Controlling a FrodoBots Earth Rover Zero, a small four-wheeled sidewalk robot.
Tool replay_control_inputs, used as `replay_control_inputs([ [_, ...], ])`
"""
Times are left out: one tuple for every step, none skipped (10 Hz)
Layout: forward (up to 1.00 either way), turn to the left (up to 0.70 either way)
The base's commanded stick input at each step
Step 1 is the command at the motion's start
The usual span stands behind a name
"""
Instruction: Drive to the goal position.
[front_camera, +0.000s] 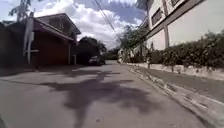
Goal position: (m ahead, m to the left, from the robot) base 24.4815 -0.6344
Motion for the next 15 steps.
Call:
replay_control_inputs([
  [1.00, 0.00],
  [1.00, 0.00],
  [1.00, 0.00],
  [1.00, 0.00],
  [1.00, 0.00],
  [1.00, 0.00],
  [1.00, 0.00],
  [1.00, 0.00],
  [1.00, 0.00],
  [1.00, 0.00],
  [1.00, 0.00],
  [1.00, 0.00],
  [1.00, 0.00],
  [1.00, 0.00],
  [1.00, 0.00],
])
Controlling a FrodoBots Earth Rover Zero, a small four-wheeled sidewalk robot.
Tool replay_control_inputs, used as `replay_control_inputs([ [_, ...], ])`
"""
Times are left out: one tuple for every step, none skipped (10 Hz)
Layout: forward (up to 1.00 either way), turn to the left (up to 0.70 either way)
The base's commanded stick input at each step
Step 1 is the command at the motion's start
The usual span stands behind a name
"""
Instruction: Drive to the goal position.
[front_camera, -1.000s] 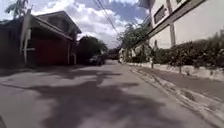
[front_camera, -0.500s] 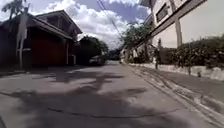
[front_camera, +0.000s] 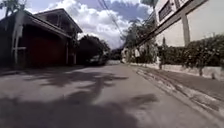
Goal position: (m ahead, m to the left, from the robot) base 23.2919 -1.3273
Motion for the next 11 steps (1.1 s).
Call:
replay_control_inputs([
  [1.00, 0.00],
  [1.00, 0.00],
  [1.00, 0.00],
  [1.00, 0.00],
  [1.00, 0.00],
  [1.00, 0.00],
  [1.00, 0.00],
  [1.00, 0.00],
  [1.00, 0.00],
  [1.00, 0.00],
  [1.00, 0.00],
])
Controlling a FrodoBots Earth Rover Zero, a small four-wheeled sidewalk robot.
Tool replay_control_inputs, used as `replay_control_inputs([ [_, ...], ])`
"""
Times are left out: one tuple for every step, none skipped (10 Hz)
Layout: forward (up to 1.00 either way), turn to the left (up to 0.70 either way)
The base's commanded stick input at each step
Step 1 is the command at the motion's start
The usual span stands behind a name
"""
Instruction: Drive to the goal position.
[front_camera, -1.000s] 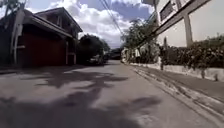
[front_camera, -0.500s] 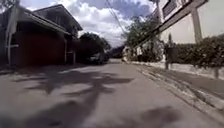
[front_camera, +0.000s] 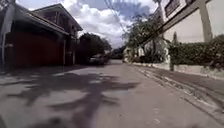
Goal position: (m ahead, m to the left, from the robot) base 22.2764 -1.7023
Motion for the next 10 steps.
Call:
replay_control_inputs([
  [1.00, 0.00],
  [1.00, 0.00],
  [1.00, 0.00],
  [1.00, 0.00],
  [1.00, 0.00],
  [1.00, 0.00],
  [1.00, 0.00],
  [1.00, 0.00],
  [1.00, 0.00],
  [1.00, 0.00],
])
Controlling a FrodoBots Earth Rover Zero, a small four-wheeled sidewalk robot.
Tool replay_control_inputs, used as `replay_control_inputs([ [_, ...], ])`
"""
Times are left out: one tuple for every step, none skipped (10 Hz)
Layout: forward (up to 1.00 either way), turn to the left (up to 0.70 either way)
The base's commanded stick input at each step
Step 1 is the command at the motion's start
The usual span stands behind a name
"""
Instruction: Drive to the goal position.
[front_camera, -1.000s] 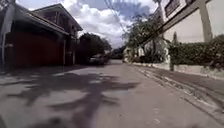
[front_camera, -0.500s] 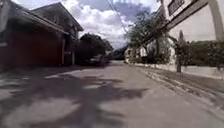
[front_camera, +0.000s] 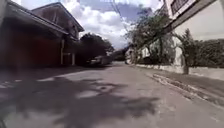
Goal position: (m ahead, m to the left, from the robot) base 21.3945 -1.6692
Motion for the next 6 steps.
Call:
replay_control_inputs([
  [1.00, 0.00],
  [1.00, 0.00],
  [1.00, 0.00],
  [1.00, 0.00],
  [1.00, 0.00],
  [1.00, -0.05],
])
